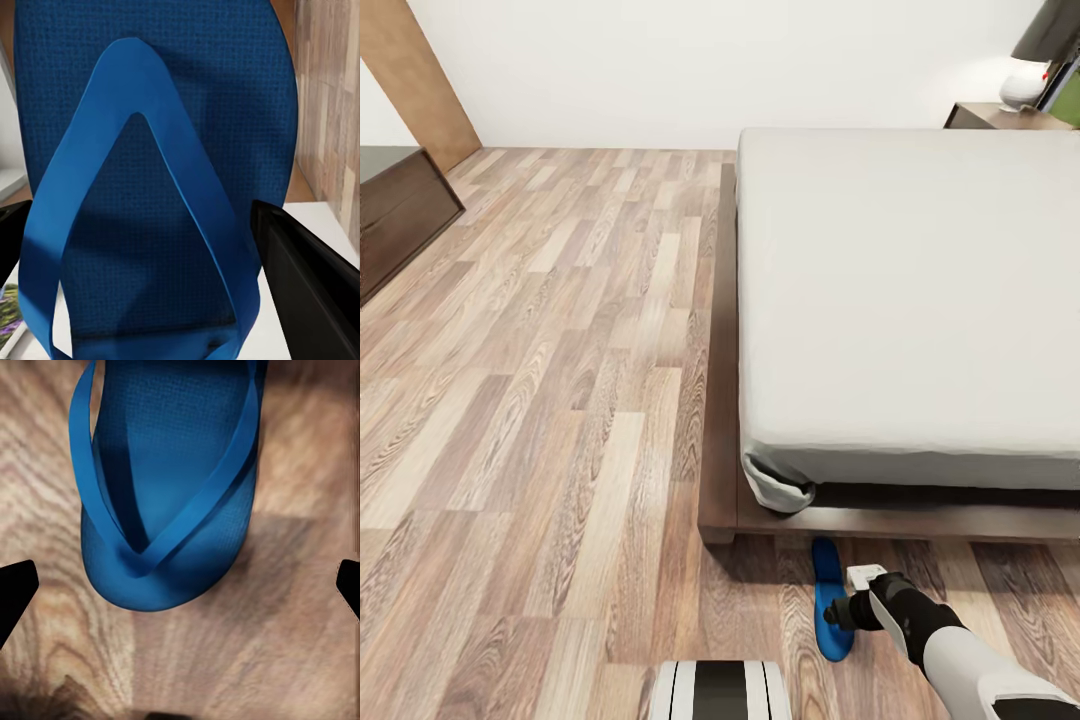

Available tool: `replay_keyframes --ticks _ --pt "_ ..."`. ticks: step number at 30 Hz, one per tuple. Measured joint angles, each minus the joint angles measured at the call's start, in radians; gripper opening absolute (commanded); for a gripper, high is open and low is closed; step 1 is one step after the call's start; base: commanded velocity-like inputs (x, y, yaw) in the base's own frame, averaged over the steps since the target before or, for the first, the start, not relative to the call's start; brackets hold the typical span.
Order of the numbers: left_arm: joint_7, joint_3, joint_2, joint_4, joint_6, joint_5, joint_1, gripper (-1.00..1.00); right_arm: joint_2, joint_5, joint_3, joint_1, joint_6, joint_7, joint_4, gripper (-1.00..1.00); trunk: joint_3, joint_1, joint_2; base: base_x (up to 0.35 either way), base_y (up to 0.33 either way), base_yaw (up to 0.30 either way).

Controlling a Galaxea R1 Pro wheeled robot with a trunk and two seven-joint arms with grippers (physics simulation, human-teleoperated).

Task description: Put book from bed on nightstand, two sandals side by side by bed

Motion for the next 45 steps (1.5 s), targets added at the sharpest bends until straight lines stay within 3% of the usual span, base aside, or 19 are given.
replay_keyframes --ticks 45 --pt "-0.002 -0.001 -0.003 0.0 0.001 -0.003 0.0 -1.0 -0.001 0.003 0.003 0.002 -0.001 0.001 0.085 1.0 0.174 -0.02 0.011 0.0 0.0 0.0"
